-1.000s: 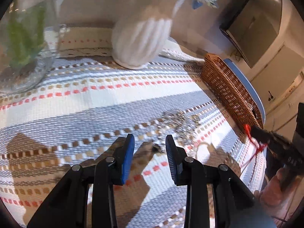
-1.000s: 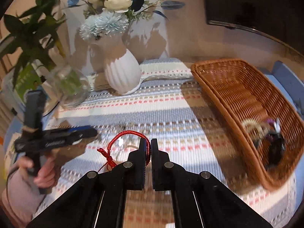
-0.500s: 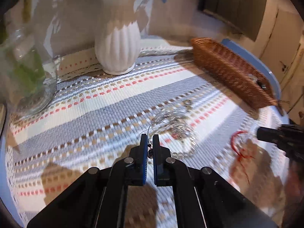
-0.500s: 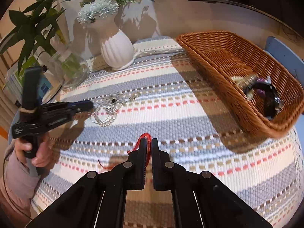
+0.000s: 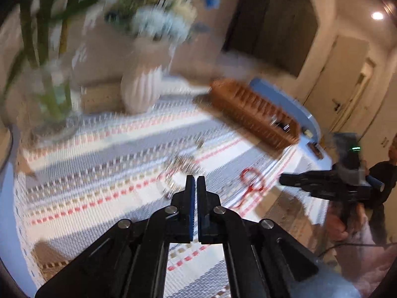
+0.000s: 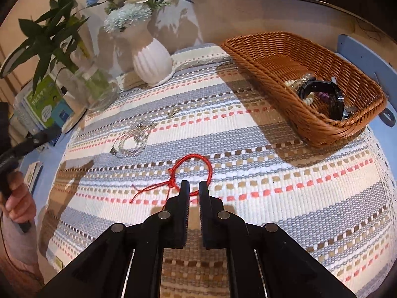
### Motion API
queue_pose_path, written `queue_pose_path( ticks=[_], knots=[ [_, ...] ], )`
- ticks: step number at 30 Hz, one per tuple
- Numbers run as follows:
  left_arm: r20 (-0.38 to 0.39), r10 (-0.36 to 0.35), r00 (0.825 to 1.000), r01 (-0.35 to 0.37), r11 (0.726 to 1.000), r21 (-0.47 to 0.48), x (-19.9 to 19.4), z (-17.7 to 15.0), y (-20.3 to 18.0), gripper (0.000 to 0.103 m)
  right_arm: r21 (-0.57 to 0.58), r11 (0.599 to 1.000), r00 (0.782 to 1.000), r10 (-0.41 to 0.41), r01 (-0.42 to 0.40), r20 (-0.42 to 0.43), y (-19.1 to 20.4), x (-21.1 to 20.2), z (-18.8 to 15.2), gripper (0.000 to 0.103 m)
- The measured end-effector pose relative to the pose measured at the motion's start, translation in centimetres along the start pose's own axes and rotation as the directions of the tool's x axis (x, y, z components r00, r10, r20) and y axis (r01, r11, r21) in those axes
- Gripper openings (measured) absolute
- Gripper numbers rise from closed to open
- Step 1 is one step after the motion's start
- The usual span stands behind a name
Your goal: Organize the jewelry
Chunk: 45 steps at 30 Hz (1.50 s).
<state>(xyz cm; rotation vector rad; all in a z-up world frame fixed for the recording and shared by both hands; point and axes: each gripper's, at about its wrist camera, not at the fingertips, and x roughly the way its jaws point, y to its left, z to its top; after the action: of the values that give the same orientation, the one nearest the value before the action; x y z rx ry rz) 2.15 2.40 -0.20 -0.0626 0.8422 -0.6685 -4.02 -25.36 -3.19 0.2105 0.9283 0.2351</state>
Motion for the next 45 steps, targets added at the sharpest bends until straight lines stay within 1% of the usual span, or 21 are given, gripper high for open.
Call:
queue_pose_path(
  ticks=[1, 2, 4, 5, 7, 9, 10, 12, 13, 15, 20, 25, 28, 29, 30, 33, 36, 38, 40, 42, 45],
  knots=[
    [-0.038, -0.007, 0.999, 0.006, 1.000, -0.018, 1.4, 0.0, 0.4, 0.000, -0.003, 1.000, 1.000, 0.004, -0.004, -0.003, 0.2, 0.0, -0.2, 0.023],
    [-0.075, -0.027, 0.997, 0.025, 0.999, -0.031, 2.7, 0.0, 0.6, 0.000, -0.006, 1.000, 1.000, 0.003, -0.003, -0.004, 0.2, 0.0, -0.3, 0.027],
    [-0.119, -0.040, 0.992, 0.038, 0.999, -0.017, 4.4, 0.0, 0.2, 0.000, -0.012, 1.000, 1.000, -0.013, 0.013, -0.006, 0.3, 0.1, -0.6, 0.031],
    [-0.130, -0.032, 0.991, 0.034, 0.999, 0.012, 5.0, 0.1, -0.4, 0.000, -0.017, 1.000, 1.000, -0.017, 0.017, -0.012, 0.3, 0.2, -0.5, 0.031],
    [-0.152, 0.003, 0.988, 0.019, 0.989, 0.144, 6.3, 0.2, -2.4, 0.000, -0.034, 0.999, 0.999, -0.036, 0.036, -0.018, 0.3, 0.3, -0.6, 0.031],
    [-0.176, 0.057, 0.983, -0.003, 0.956, 0.292, 7.9, 0.2, -4.7, 0.004, -0.041, 0.998, 0.999, -0.046, 0.046, -0.020, 0.1, 0.3, -0.5, 0.031],
    [-0.184, 0.079, 0.980, -0.012, 0.941, 0.338, 8.6, 0.1, -5.3, 0.009, -0.039, 0.998, 0.999, -0.048, 0.047, -0.022, -0.2, 0.3, -0.5, 0.031],
    [-0.199, 0.113, 0.974, -0.019, 0.906, 0.423, 9.9, -0.1, -6.4, 0.011, -0.028, 0.998, 0.998, -0.054, 0.053, -0.026, -0.8, 0.4, -0.4, 0.031],
    [-0.204, 0.134, 0.970, -0.026, 0.889, 0.457, 10.8, -0.2, -6.8, 0.011, -0.022, 0.998, 0.998, -0.056, 0.056, -0.027, -1.1, 0.4, -0.4, 0.031],
    [-0.206, 0.166, 0.964, -0.049, 0.878, 0.477, 12.0, -0.2, -6.7, 0.011, -0.010, 0.998, 0.998, -0.058, 0.058, -0.031, -1.5, 0.5, -0.4, 0.031],
    [-0.218, 0.126, 0.968, -0.027, 0.912, 0.408, 12.1, -0.1, -5.0, 0.012, -0.003, 1.000, 0.999, -0.027, 0.027, -0.033, -1.9, 0.6, -0.1, 0.032],
    [-0.217, 0.112, 0.970, -0.017, 0.918, 0.396, 12.4, 0.1, -5.0, 0.014, -0.031, 0.999, 0.999, 0.012, -0.013, -0.044, -0.6, 1.6, 1.0, 0.038],
    [-0.208, 0.077, 0.975, 0.005, 0.930, 0.368, 12.5, 0.4, -4.5, 0.014, -0.070, 0.997, 0.998, 0.041, -0.045, -0.057, 1.1, 2.5, 1.6, 0.039],
    [-0.203, 0.072, 0.977, 0.007, 0.931, 0.365, 12.5, 0.4, -4.5, 0.005, -0.095, 0.994, 0.997, 0.049, -0.055, -0.063, 1.9, 2.8, 1.6, 0.039],
    [-0.198, 0.064, 0.978, 0.012, 0.933, 0.360, 12.3, 0.3, -4.4, 0.005, -0.126, 0.990, 0.996, 0.050, -0.059, -0.073, 2.7, 3.1, 1.6, 0.040],
    [-0.199, 0.040, 0.979, 0.032, 0.939, 0.343, 11.7, 0.1, -4.4, 0.005, -0.186, 0.983, 0.998, -0.003, -0.010, -0.069, 4.0, 4.1, 1.7, 0.040],
    [-0.175, -0.025, 0.984, 0.078, 0.950, 0.301, 9.7, 0.4, -4.4, 0.005, -0.241, 0.970, 0.995, -0.054, 0.033, -0.084, 5.0, 5.6, 1.7, 0.039],
    [-0.151, -0.081, 0.985, 0.120, 0.956, 0.266, 7.8, 0.9, -4.2, 0.005, -0.314, 0.943, 0.988, -0.136, 0.108, -0.069, 5.9, 6.4, 1.0, 0.031],
    [-0.125, -0.134, 0.983, 0.159, 0.960, 0.230, 5.9, 1.4, -4.1, 0.005, -0.383, 0.910, 0.980, -0.193, 0.160, -0.049, 7.3, 6.0, 0.1, 0.004],
    [-0.086, -0.208, 0.974, 0.221, 0.958, 0.182, 3.6, 2.5, -3.9, 0.005, -0.400, 0.895, 0.971, -0.233, 0.197, -0.045, 7.8, 5.3, -0.6, 0.004],
    [-0.028, -0.302, 0.953, 0.303, 0.942, 0.144, 0.6, 3.7, -3.9, 0.005, -0.371, 0.917, 0.985, -0.171, 0.148, -0.028, 7.6, 3.3, -1.0, 0.004]
  ],
)
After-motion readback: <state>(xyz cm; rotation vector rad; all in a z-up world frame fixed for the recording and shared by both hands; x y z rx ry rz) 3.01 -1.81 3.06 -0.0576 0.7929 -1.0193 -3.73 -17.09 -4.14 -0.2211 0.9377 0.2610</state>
